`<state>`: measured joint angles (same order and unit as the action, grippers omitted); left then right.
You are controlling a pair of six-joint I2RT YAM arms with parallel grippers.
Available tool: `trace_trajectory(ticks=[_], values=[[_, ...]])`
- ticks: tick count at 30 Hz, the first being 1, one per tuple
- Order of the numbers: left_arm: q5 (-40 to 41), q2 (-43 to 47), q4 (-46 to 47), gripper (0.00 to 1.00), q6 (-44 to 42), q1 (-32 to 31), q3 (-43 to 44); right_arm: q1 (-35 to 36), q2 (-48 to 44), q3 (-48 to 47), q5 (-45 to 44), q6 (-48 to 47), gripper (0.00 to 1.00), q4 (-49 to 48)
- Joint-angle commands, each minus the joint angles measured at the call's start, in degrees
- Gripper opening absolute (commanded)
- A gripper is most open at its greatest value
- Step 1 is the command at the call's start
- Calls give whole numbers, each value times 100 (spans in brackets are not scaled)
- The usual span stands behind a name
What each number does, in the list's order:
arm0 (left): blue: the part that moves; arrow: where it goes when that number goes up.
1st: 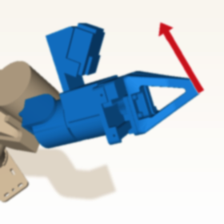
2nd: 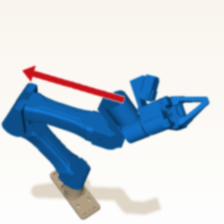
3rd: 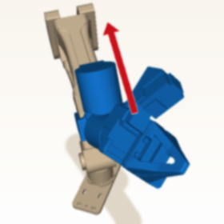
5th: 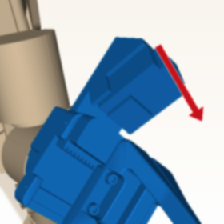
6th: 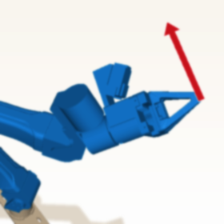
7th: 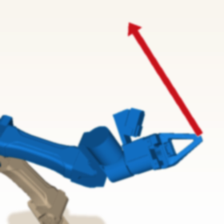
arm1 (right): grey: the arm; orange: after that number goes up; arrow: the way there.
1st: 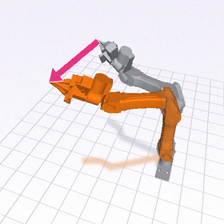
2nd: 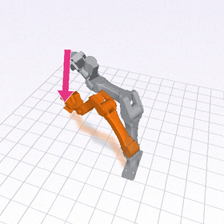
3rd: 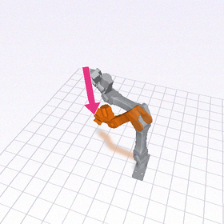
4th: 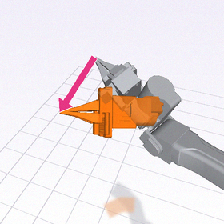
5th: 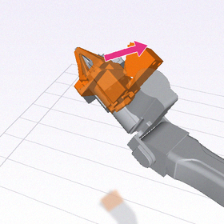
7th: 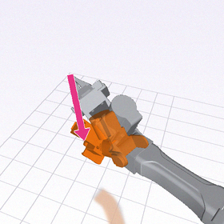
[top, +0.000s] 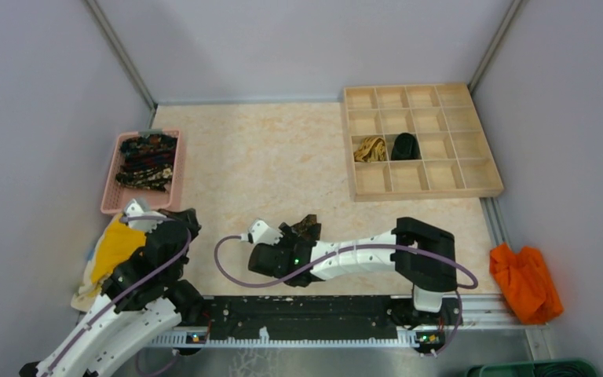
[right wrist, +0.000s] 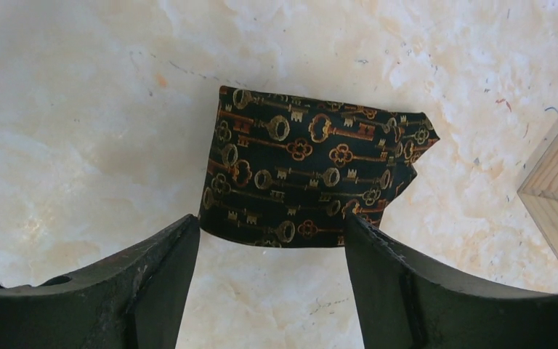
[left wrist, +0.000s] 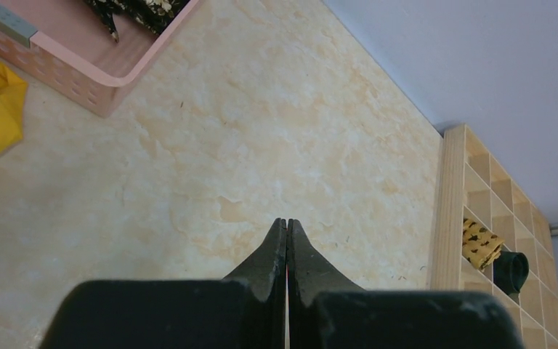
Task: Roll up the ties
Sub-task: Roll the tie at the center of the board.
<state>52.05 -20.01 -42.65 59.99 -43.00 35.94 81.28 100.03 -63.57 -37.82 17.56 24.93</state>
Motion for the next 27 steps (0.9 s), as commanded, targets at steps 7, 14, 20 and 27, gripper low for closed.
trace_trajectory(ticks=[7,14,20,27], values=[[880,-148,-929,1,1056,-15,-47,512,86,-598,-1115,55,72,462],[1059,-403,-809,0,1019,-15,134,587,8,-533,-1263,46,78,199],[1047,-161,-767,0,901,-15,75,439,447,-642,-1285,67,85,16],[1035,-77,-624,1,752,-15,-9,125,621,-418,-945,199,85,-243]])
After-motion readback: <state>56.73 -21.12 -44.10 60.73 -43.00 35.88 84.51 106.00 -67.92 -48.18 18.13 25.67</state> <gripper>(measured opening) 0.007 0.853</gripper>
